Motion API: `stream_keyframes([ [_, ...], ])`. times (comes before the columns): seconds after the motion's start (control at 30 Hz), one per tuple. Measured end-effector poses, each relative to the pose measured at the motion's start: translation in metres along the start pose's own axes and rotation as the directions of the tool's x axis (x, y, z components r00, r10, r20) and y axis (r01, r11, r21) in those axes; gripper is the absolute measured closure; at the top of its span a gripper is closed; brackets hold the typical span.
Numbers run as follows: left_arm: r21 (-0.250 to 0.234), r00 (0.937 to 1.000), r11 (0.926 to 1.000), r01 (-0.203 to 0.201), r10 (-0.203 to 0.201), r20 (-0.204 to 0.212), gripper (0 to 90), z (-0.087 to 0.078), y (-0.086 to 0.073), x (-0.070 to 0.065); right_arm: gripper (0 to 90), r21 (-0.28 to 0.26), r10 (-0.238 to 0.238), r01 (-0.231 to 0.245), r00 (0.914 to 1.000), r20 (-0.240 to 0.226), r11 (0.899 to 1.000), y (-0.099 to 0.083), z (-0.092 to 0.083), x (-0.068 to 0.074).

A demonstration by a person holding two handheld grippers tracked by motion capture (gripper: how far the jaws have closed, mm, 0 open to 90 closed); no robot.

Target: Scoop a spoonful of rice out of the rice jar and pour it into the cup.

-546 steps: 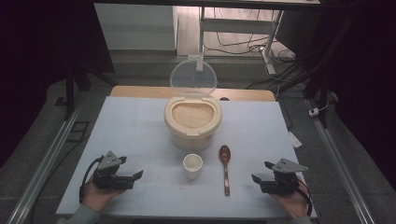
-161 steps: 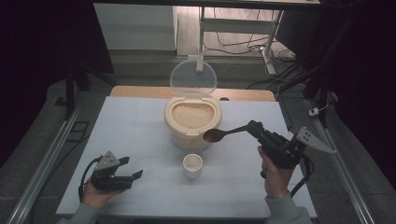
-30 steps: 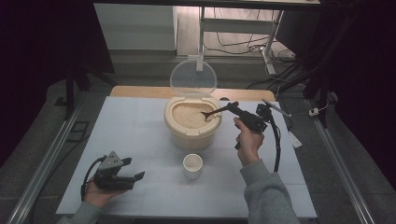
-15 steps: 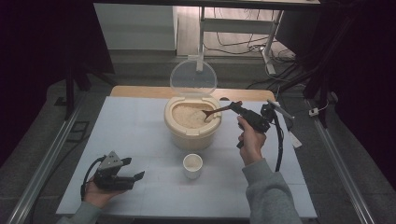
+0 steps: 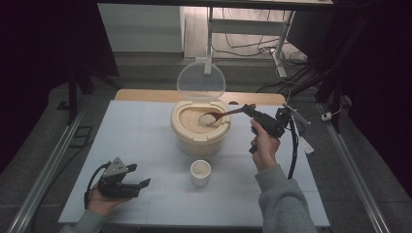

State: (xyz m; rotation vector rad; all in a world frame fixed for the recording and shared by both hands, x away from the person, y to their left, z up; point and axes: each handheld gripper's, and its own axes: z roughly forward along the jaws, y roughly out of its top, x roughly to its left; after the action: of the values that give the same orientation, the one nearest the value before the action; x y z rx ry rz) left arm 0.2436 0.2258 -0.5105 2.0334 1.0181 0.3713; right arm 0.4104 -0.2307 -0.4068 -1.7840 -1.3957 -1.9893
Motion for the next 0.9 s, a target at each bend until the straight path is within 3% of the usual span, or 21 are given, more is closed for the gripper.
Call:
stream_keyframes([
  [0.43,0.001,1.0000,1.0000,-0.002,0.002,0.001,23.4,0.000,0.000,0.000,83.9,0.001,0.034,-0.034,0.9988,-0.035,0.999,0.003,-0.005,0.000],
  [0.9,0.005,1.0000,1.0000,-0.006,0.006,0.003,23.4,0.001,0.000,-0.001,83.9,0.037,0.027,-0.025,0.9970,-0.073,0.999,0.000,-0.017,0.003],
])
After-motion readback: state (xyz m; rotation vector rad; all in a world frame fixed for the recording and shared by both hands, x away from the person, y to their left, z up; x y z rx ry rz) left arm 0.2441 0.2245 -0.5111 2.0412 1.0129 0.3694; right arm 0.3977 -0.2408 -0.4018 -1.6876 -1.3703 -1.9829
